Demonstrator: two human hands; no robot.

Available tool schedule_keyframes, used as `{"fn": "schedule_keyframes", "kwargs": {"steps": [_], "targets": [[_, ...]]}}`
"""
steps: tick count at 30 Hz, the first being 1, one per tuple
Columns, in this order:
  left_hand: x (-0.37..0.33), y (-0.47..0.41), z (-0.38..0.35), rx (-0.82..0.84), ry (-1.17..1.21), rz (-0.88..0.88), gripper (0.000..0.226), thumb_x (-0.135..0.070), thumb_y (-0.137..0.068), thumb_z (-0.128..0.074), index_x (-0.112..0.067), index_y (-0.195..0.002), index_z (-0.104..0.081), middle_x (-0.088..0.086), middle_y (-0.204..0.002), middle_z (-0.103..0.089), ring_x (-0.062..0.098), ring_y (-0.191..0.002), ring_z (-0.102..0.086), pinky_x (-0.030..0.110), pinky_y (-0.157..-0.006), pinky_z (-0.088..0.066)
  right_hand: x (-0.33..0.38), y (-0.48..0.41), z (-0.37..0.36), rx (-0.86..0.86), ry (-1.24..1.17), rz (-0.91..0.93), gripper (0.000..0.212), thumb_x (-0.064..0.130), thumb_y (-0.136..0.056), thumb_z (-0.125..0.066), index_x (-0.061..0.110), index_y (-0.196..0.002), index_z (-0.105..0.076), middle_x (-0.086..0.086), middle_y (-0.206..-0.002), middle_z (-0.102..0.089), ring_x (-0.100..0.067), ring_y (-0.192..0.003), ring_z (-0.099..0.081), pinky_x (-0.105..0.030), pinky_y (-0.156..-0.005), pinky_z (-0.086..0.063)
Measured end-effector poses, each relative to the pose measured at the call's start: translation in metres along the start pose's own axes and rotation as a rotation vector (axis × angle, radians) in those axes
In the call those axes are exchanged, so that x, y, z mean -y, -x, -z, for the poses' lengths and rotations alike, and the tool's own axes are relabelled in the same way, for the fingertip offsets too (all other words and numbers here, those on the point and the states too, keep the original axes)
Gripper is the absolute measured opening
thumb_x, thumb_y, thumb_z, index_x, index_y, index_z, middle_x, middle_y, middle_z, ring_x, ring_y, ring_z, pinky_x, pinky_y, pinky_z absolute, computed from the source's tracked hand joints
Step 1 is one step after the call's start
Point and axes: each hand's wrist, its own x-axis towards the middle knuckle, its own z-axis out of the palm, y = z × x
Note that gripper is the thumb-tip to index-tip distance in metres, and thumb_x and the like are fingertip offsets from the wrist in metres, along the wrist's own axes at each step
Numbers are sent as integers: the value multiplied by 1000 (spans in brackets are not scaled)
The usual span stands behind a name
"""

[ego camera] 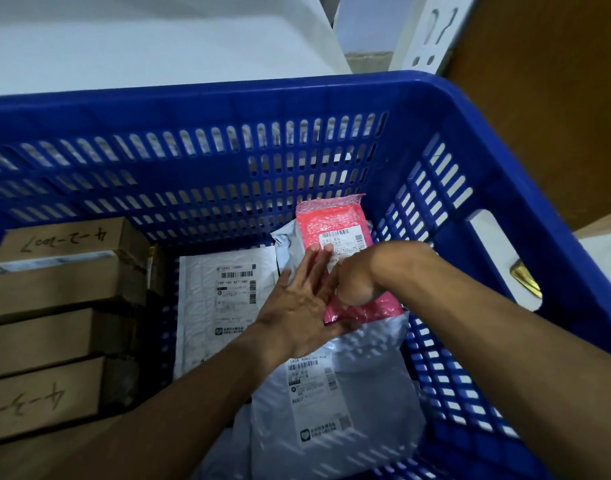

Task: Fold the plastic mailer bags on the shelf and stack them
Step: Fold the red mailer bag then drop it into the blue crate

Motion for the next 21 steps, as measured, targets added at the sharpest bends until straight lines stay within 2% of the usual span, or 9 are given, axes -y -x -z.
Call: {"fn": "schedule_keyframes", "kwargs": {"steps": [3,7,10,11,13,15,16,18,21], "targets": [[-2,1,3,14,-18,6,102,-85,-87,-15,-20,-154,25,2,-156,42,20,-143,40,48,-124,3,1,-9,-3,-9,8,40,69,50,-66,-46,15,-125,-56,-10,-118,-59,-31,-109,-58,-48,-102,-47],[-5,2,5,26,-24,11,97,-79,-86,-1,-15,-153,28,5,-157,40,22,-145,38,50,-124,3,-2,-18,-1,3,-30,17,46,51,-63,-47,15,-90,-58,-6,-104,-62,-28,-102,-62,-47,-99,-49],[-2,1,4,6,-10,-2,87,-68,-90,2,-13,-153,27,6,-158,39,21,-146,36,49,-125,0,-5,-19,-2,-11,-78,8,36,47,-63,-48,16,-79,-57,-4,-100,-64,-26,-99,-63,-46,-98,-50],[-1,1,4,0,-9,-5,86,-67,-92,1,-13,-153,27,7,-158,38,21,-146,35,48,-125,0,-5,-16,-1,-16,-95,8,40,48,-63,-48,14,-82,-59,-5,-105,-65,-26,-101,-63,-46,-99,-49],[-2,1,6,-14,-41,12,86,-66,-96,-5,-9,-152,28,10,-157,39,22,-146,35,45,-125,3,-3,-5,1,-19,-103,7,53,50,-69,-47,14,-106,-61,-5,-123,-61,-27,-111,-59,-48,-103,-45],[-5,3,7,-29,-86,56,88,-65,-98,-8,-5,-149,31,14,-156,40,24,-146,35,44,-125,5,-3,1,4,1,-116,-3,61,47,-86,-46,17,-139,-50,-6,-136,-52,-29,-123,-50,-49,-108,-40],[-6,4,7,-36,-98,73,88,-64,-98,-9,-4,-147,32,15,-155,40,25,-145,36,45,-125,6,-4,1,4,7,-133,-12,59,44,-93,-44,16,-145,-44,-8,-141,-49,-29,-127,-47,-49,-110,-38],[-8,4,7,-37,-106,88,88,-64,-99,-10,-3,-145,34,16,-154,40,26,-144,37,46,-124,8,-7,-2,4,-2,-156,-18,58,43,-96,-42,16,-147,-43,-9,-146,-47,-29,-128,-46,-49,-111,-37],[-7,4,9,-24,-78,79,89,-67,-98,-9,-5,-147,33,14,-155,40,25,-143,39,45,-124,11,-7,-5,0,-42,-171,-33,63,48,-86,-47,18,-142,-48,-10,-141,-52,-33,-124,-51,-50,-106,-42]]}}
